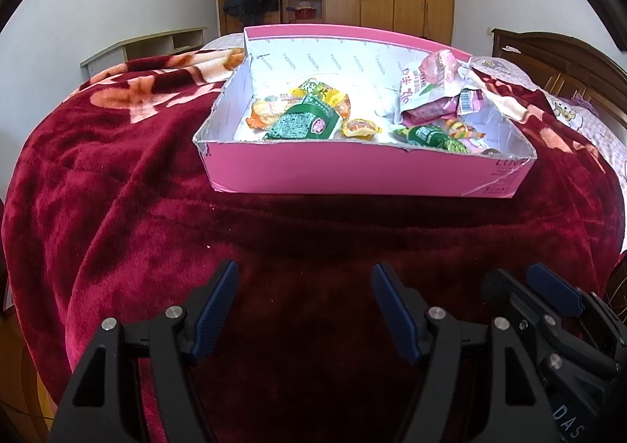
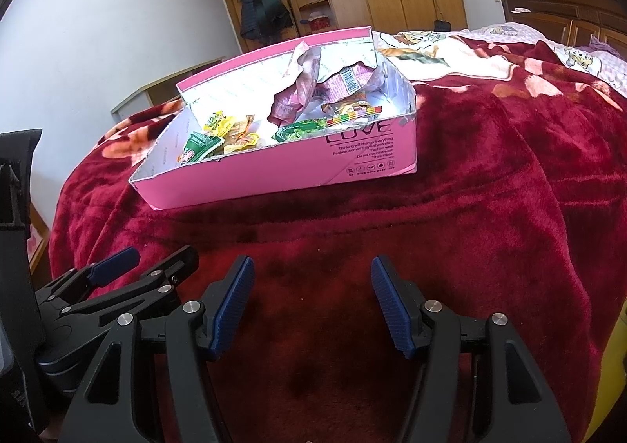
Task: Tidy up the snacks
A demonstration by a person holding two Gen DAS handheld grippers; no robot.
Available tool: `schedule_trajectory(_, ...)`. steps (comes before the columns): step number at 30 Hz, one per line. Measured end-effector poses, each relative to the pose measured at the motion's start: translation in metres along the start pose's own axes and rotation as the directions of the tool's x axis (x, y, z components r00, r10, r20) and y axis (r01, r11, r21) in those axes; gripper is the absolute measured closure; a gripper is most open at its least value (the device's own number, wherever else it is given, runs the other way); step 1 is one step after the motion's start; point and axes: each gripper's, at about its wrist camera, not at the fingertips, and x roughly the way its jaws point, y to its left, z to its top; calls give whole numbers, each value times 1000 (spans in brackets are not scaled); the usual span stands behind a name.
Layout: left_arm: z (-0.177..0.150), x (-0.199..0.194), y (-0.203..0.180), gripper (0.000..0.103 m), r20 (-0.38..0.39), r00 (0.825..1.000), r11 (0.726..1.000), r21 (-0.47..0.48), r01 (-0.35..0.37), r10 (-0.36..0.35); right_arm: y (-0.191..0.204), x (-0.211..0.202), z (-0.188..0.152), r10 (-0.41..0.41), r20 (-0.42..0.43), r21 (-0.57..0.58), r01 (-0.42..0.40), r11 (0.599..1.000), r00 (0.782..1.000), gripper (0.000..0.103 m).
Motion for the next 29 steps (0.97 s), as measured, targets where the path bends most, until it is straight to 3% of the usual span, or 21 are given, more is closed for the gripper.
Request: schedule_trajectory(29,2,-9,-1,29,9,1000,1000,-2,2,-2,-1,-8,1,2,16,9,-2,1000,1000,39)
